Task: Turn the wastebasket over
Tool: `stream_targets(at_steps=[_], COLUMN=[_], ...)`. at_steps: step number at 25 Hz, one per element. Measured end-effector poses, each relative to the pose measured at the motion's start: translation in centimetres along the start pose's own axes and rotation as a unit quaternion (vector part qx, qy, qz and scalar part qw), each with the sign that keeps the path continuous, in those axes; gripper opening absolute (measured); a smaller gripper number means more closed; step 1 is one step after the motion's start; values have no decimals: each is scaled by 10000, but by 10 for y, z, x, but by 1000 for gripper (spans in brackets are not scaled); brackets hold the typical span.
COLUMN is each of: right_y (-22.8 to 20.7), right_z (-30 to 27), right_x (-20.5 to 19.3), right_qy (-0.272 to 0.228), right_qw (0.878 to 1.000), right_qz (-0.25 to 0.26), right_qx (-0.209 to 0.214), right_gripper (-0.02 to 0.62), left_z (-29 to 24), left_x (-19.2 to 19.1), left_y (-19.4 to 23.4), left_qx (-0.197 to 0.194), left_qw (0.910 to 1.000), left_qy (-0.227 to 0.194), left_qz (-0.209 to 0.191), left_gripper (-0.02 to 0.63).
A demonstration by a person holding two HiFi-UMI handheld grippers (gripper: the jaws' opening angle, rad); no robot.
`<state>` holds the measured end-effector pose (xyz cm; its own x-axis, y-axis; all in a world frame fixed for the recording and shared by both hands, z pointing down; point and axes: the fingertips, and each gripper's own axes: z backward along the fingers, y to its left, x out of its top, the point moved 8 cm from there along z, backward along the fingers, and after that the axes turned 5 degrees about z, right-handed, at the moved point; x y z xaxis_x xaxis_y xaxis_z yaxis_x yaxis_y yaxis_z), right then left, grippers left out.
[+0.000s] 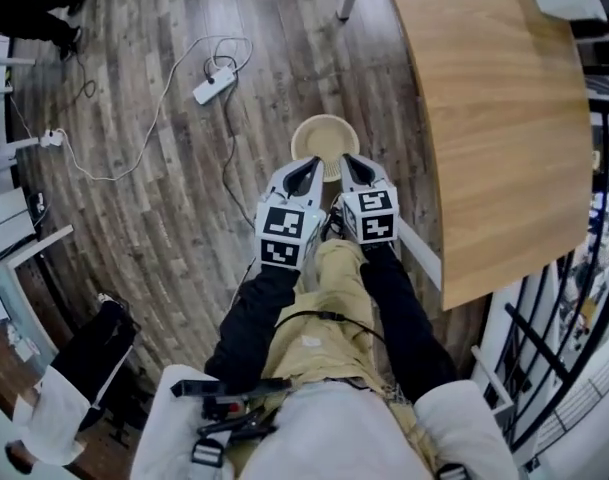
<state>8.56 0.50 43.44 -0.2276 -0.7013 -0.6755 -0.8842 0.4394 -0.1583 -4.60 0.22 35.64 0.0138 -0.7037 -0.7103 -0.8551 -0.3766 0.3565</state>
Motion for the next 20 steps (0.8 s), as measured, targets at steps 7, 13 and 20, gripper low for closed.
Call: stream_targets(at_steps=[7,13,20], right_y=[20,41,55], right_z=[89,148,211], right_x=[84,132,187], right_qy=[-951,-1591,-2491], right_qw=[9953,9863,9657], right_qz=[-52,119,496], right_qx=[-188,-416,-545], right_gripper=[21,23,23], left_z=[50,97,139], left_x=[80,125,179], left_y=[-30,-44,-72], left_qx=[39,-32,-85], left_qw=[9970,9920,9787], left_qy=[-765,-1240,-1947], left_qz=[-151,-222,-642], left_gripper=[2,2,2])
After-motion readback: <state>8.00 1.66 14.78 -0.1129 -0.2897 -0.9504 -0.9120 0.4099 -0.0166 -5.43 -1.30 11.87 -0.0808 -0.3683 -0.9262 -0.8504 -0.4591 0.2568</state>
